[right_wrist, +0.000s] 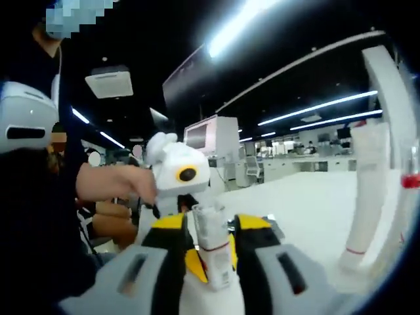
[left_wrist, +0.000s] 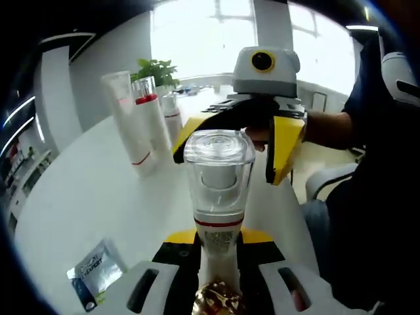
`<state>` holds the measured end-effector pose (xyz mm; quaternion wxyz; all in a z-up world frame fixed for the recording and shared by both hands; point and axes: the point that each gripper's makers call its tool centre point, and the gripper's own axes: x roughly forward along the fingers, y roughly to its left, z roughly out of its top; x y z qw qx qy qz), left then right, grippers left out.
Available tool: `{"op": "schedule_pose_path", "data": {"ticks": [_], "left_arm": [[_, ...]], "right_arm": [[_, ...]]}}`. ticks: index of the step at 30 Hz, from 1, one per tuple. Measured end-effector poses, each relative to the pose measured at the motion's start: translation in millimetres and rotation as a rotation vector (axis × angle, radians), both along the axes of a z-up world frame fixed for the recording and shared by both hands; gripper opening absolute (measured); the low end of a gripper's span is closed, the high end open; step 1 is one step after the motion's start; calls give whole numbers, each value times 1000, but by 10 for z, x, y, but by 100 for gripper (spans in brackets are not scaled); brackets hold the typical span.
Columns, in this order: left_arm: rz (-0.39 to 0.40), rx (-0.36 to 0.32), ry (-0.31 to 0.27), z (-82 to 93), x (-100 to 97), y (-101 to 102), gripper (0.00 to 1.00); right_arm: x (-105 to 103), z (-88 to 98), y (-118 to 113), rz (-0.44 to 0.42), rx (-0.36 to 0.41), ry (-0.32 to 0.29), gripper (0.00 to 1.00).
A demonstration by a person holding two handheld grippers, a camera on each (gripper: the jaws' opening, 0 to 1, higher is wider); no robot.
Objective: Arrange the skincare products in the storage area until every visible bottle or jar stands upright without overlapping.
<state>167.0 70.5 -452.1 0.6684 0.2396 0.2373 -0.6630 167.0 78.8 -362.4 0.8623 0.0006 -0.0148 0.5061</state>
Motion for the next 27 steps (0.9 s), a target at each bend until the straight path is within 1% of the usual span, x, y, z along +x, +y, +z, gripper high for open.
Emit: {"op": "schedule_pose_path", "data": {"ticks": [6, 8, 11, 13, 18, 20, 24, 25, 26, 27], "left_arm": [[-17, 2, -3, -5, -51, -8, 20], [-14, 4, 2, -6, -54, -2, 20], [-34, 7, -15, -8, -76, 5, 20], [-37, 8, -16, -9, -76, 11, 20], [-42, 12, -21, -10, -77, 17, 20], [-44, 13, -22, -10, -80, 16, 20], [-40, 2, -11, -9, -93, 8, 20], [-40, -1, 1, -9, -109, 8, 20], [-44, -3, 25, -11, -146, 11, 20], [-41, -3, 27, -10, -148, 13, 20]], "right_arm": [[38, 36, -7, 35, 13, -2, 27], [32, 38, 7, 50, 8, -1, 26], [7, 45, 57, 90, -7, -15, 26], [11, 38, 70, 106, -7, -12, 25], [-34, 34, 125, 139, -34, -20, 20], [-38, 33, 131, 141, -38, -22, 20], [-39, 34, 114, 138, -29, -17, 20], [-41, 33, 111, 141, -21, -7, 19], [-41, 34, 104, 144, -13, 2, 19], [-42, 34, 99, 145, -10, 3, 19]]}}
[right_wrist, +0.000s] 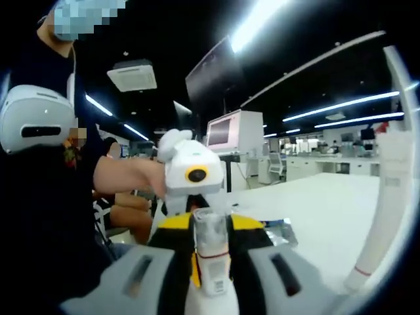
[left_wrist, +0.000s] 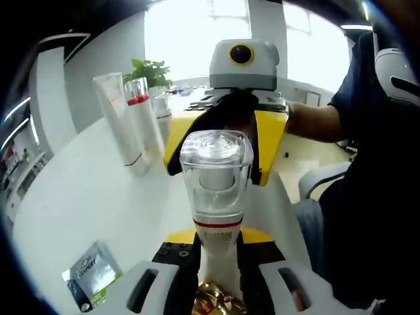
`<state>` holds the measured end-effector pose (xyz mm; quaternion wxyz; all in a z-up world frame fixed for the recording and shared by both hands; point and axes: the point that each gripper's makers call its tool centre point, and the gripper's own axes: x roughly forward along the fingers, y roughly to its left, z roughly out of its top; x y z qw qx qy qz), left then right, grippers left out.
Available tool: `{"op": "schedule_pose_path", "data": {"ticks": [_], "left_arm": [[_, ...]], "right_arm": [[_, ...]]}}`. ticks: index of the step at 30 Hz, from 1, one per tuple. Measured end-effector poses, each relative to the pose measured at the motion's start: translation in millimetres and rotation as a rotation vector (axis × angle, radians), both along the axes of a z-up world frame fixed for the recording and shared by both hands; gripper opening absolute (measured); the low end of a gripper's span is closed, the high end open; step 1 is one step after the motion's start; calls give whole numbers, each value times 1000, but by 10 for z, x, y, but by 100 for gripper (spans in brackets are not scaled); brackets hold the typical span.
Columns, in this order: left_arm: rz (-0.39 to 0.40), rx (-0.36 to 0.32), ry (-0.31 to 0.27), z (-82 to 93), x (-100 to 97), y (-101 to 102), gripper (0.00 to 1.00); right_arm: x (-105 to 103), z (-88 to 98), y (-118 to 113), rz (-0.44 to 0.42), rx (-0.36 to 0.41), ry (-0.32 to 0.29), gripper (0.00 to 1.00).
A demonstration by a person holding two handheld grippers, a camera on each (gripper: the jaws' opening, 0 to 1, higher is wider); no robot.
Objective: Arrange the skincare products in the storage area until every visible bottle or jar stands upright without overlapping.
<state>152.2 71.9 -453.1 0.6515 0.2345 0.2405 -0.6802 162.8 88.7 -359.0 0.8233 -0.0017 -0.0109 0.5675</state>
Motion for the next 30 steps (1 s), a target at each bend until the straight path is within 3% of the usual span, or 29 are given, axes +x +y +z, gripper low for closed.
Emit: {"op": "schedule_pose_path", "data": {"ticks": [9, 15, 21, 30], "left_arm": [[38, -28, 22, 57, 4, 21, 20], [50, -43, 7, 80, 26, 18, 21], [33, -71, 7, 109, -4, -6, 20], [11, -111, -23, 161, -8, -138, 20]], "right_arm": [[-3, 44, -21, 2, 13, -3, 19], [-10, 57, -35, -6, 14, -10, 19], [-40, 82, -87, -4, 21, -2, 19], [-67, 132, -209, 13, -36, -25, 18]]}}
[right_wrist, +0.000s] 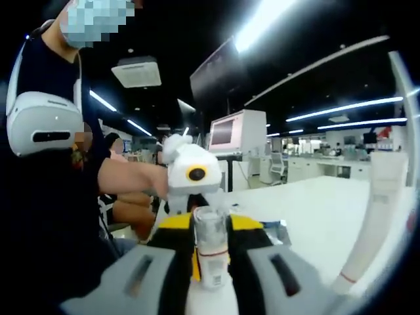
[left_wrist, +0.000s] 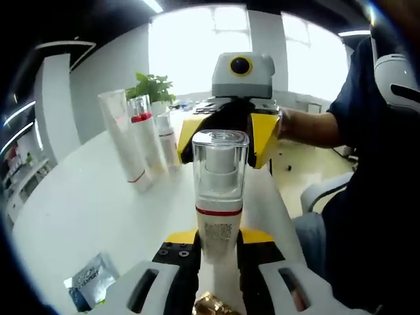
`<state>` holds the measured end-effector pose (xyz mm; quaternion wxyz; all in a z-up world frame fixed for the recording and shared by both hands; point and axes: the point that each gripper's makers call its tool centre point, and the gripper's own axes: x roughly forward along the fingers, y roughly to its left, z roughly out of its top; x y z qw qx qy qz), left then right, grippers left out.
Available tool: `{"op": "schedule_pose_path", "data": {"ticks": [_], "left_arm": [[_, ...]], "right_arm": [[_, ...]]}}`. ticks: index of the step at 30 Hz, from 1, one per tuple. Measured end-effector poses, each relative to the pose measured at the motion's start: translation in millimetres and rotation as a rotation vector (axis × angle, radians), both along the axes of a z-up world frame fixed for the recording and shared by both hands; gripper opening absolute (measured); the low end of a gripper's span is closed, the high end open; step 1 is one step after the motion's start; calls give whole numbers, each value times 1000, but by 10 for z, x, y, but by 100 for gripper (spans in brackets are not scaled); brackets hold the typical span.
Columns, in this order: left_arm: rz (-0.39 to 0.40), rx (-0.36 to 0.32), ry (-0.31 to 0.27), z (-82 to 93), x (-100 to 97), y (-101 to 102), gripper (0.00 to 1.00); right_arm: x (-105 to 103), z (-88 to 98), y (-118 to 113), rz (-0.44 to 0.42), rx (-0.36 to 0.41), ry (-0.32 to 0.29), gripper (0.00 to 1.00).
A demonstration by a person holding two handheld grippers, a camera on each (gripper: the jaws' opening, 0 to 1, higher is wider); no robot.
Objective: Arrange the skincare products in the storage area until every visible bottle or jar stands upright without overlapping.
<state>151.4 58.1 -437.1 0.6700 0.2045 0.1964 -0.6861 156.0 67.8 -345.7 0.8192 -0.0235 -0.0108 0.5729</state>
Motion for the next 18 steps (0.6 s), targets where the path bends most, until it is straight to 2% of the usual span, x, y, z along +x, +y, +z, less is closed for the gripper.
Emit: {"op": "schedule_pose_path", "data": {"ticks": [4, 13, 16, 18], "left_arm": [[10, -27, 6, 34, 39, -113, 20], [-15, -30, -23, 92, 92, -324, 20], [-24, -36, -30, 107, 87, -385, 20], [-22, -34, -29, 101, 92, -414, 20]], "right_arm": [[16, 28, -71, 3, -34, -8, 18], [48, 70, -289, -7, -92, -25, 19], [42, 80, -338, -14, -128, -41, 19], [59, 57, -387, -28, -184, -48, 19]]}}
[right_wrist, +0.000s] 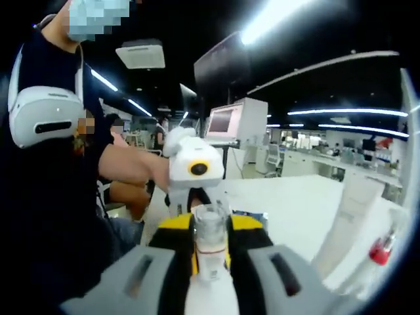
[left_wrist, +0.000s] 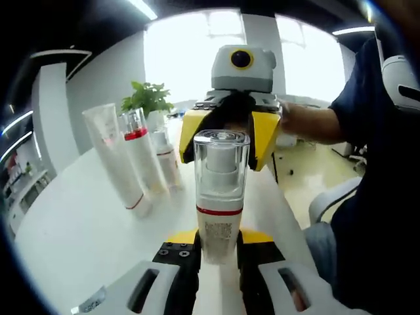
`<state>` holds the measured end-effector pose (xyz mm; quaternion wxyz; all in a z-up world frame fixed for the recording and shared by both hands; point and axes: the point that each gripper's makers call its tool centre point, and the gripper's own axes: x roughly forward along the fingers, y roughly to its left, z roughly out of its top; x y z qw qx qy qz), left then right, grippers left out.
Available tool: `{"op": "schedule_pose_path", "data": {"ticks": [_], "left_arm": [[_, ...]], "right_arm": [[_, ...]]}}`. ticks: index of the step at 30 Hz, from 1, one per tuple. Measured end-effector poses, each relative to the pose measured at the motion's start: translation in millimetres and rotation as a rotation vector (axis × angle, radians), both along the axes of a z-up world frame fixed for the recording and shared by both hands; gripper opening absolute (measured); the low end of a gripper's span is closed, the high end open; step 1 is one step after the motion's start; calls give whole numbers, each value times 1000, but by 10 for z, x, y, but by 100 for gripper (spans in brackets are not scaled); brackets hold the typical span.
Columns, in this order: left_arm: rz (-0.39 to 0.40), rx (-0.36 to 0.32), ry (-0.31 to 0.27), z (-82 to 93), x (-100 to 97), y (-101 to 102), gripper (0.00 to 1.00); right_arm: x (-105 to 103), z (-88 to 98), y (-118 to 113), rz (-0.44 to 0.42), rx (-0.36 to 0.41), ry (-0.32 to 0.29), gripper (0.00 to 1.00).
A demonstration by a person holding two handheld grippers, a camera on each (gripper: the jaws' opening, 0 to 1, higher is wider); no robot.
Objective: Arrange the skincare products in the storage area until every visible bottle or jar stands upright without overlapping.
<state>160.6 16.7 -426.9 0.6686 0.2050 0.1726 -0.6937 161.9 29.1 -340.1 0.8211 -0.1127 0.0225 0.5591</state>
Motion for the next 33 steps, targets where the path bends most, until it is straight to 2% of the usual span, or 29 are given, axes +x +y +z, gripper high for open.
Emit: {"op": "schedule_pose_path", "data": {"ticks": [6, 9, 15, 17, 20, 22, 25, 33], "left_arm": [[5, -8, -8, -8, 56, -101, 20], [5, -27, -9, 21, 60, -162, 20], [12, -18, -28, 35, 113, -226, 20], [17, -2, -58, 36, 156, -239, 20], [40, 5, -58, 53, 247, -266, 20], [42, 3, -62, 66, 281, -291, 20], [37, -23, -48, 101, 295, -342, 20], [27, -56, -68, 159, 335, -448, 20]], "right_arm": [[17, -10, -97, -18, -162, -41, 20], [18, 49, -126, -22, -200, -39, 20], [60, 115, -198, -19, -289, -51, 18], [76, 134, -203, -17, -299, -49, 18], [62, 164, -195, 10, -318, -44, 13], [93, 159, -229, 1, -362, -55, 9], [138, 212, -253, -17, -362, -58, 13], [197, 256, -322, -41, -367, -66, 15]]}}
